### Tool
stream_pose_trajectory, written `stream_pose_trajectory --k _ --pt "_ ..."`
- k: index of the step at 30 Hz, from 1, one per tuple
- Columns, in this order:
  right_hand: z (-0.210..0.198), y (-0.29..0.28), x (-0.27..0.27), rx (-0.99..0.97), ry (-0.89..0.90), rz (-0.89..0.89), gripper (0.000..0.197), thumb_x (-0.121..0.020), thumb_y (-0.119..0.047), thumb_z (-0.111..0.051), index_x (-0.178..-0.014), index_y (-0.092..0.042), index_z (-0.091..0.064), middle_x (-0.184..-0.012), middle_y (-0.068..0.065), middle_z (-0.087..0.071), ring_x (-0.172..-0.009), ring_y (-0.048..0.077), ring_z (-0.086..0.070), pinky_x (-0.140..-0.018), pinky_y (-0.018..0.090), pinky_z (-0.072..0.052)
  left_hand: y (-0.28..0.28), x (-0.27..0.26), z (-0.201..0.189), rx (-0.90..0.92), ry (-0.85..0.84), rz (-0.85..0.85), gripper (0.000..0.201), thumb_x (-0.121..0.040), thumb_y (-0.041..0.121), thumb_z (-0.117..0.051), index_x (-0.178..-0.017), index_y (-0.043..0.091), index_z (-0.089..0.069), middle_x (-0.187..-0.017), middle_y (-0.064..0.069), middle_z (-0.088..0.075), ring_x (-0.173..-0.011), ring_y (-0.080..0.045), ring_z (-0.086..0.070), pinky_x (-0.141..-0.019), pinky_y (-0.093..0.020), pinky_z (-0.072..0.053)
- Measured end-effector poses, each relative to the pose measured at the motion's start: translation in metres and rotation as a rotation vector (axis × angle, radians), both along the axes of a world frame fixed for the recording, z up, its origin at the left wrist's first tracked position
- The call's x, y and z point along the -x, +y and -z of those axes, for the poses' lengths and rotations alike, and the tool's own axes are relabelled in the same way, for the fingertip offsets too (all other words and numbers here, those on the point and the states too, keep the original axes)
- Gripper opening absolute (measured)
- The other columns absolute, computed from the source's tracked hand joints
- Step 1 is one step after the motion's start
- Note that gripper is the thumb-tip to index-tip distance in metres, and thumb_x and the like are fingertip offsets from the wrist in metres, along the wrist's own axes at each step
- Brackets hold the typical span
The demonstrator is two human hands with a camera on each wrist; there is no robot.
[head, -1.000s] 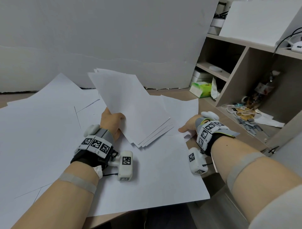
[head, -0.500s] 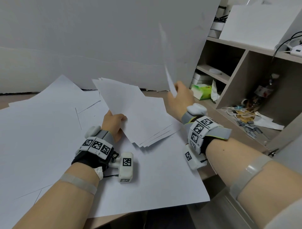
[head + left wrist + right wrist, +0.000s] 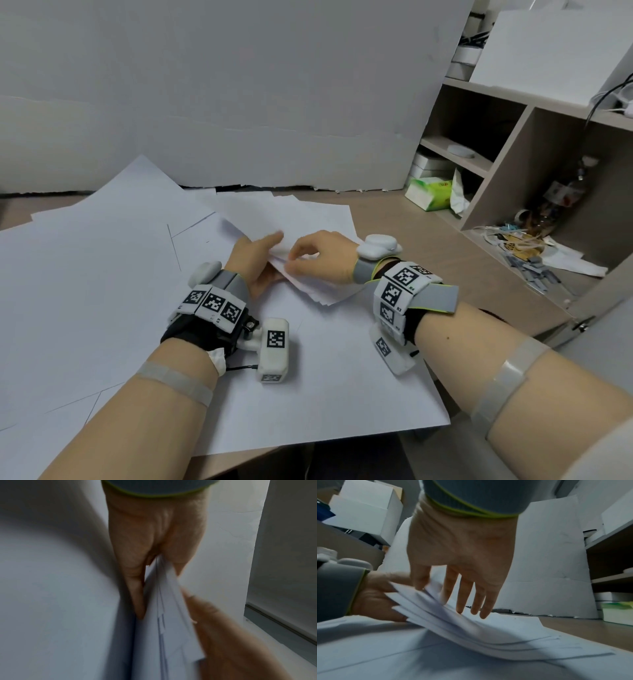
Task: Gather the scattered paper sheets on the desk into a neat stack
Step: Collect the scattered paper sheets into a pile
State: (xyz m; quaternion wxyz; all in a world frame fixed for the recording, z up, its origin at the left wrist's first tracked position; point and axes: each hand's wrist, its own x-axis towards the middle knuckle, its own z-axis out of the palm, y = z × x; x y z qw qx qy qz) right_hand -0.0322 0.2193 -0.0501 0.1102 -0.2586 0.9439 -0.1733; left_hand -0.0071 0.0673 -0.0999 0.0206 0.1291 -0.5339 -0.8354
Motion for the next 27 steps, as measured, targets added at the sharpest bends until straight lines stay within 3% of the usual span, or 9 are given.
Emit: stream_pose_trajectory --k 3,6,15,16,17,18,22,24,27 --pt "-0.001 0.008 0.005 0.164 -0.096 0.124 0.064 -0.076 -0.080 -0.043 -0.113 -0.033 -0.066 -0.122 -0.008 -0.064 -0.116 0.020 -0.056 -0.104 0.039 -0.041 -0.010 0.003 -0.002 0.130 -0.024 -0.164 0.036 -0.085 -0.015 -0.046 -0.109 0.008 -0.060 -0.108 -0.020 -0.067 -0.097 -0.040 -0.066 -0.081 -0.047 -0.058" --pt "0.005 0.026 0.018 0.292 -0.059 0.313 0.071 -0.081 -0.072 -0.043 -0.135 -0.027 -0.052 -0.139 -0.001 -0.053 -0.126 0.025 -0.050 -0.107 0.044 -0.038 -0.029 0.005 -0.012 0.178 0.018 -0.263 0.036 -0.078 -0.014 -0.048 -0.094 0.016 -0.060 -0.108 -0.016 -0.066 -0.109 -0.043 -0.062 -0.092 -0.054 -0.051" --pt "0.012 -0.006 0.011 -0.055 -0.114 0.335 0.111 -0.070 -0.082 -0.057 -0.156 -0.030 -0.010 -0.162 0.011 -0.009 -0.147 0.034 -0.019 -0.115 0.052 -0.025 -0.147 -0.031 -0.030 0.606 -0.240 -0.671 0.034 -0.091 -0.004 -0.045 -0.070 0.021 -0.040 -0.084 -0.002 -0.054 -0.090 -0.023 -0.050 -0.081 -0.032 -0.043" --pt "0.014 -0.016 0.007 -0.124 -0.123 0.295 0.117 -0.064 -0.086 -0.056 -0.156 -0.030 -0.010 -0.162 0.012 -0.009 -0.147 0.034 -0.019 -0.116 0.052 -0.024 -0.157 -0.034 -0.029 0.677 -0.317 -0.747 0.035 -0.093 -0.004 -0.045 -0.067 0.018 -0.037 -0.081 -0.003 -0.030 -0.094 -0.023 -0.052 -0.082 -0.029 -0.041" --pt "0.016 -0.026 0.001 -0.208 -0.121 0.250 0.123 -0.056 -0.091 -0.054 -0.155 -0.032 -0.010 -0.161 0.013 -0.013 -0.147 0.034 -0.020 -0.115 0.052 -0.025 -0.167 -0.039 -0.030 0.736 -0.367 -0.807 0.032 -0.095 -0.003 -0.047 -0.068 0.014 -0.040 -0.117 -0.004 -0.054 -0.101 -0.023 -0.057 -0.083 -0.027 -0.041" --pt "0.018 -0.035 -0.003 -0.287 -0.114 0.218 0.128 -0.050 -0.094 -0.052 -0.155 -0.033 -0.012 -0.159 0.012 -0.018 -0.145 0.034 -0.023 -0.113 0.050 -0.027 -0.175 -0.042 -0.026 0.774 -0.401 -0.811 0.024 -0.096 -0.002 -0.049 -0.074 0.006 -0.050 -0.091 -0.010 -0.059 -0.106 -0.028 -0.060 -0.082 -0.026 -0.040" --pt "0.023 -0.050 -0.016 -0.459 -0.111 0.141 0.125 -0.055 -0.092 -0.056 -0.155 -0.030 -0.016 -0.158 0.005 -0.023 -0.144 0.031 -0.025 -0.105 0.044 -0.030 -0.183 -0.054 0.002 1.024 -0.499 -0.566 0.021 -0.098 -0.002 -0.043 -0.111 -0.015 -0.053 -0.072 -0.007 -0.040 -0.070 -0.026 -0.045 -0.066 -0.026 -0.037" --pt "0.022 -0.053 -0.017 -0.488 -0.113 0.130 0.124 -0.055 -0.091 -0.058 -0.155 -0.027 -0.018 -0.156 0.003 -0.028 -0.141 0.031 -0.030 -0.102 0.042 -0.032 -0.175 -0.055 0.008 1.077 -0.515 -0.490 0.036 -0.097 0.000 -0.045 -0.131 -0.010 -0.048 -0.084 -0.012 -0.054 -0.093 -0.030 -0.055 -0.080 -0.035 -0.043" --pt "0.017 -0.049 -0.012 -0.489 -0.146 0.144 0.121 -0.058 -0.086 -0.064 -0.153 -0.021 -0.026 -0.151 0.005 -0.036 -0.137 0.031 -0.037 -0.096 0.040 -0.034 -0.155 -0.048 -0.001 1.194 -0.636 -0.439 0.029 -0.102 0.003 -0.043 -0.125 -0.006 -0.057 -0.126 -0.019 -0.062 -0.119 -0.030 -0.059 -0.096 -0.031 -0.045"
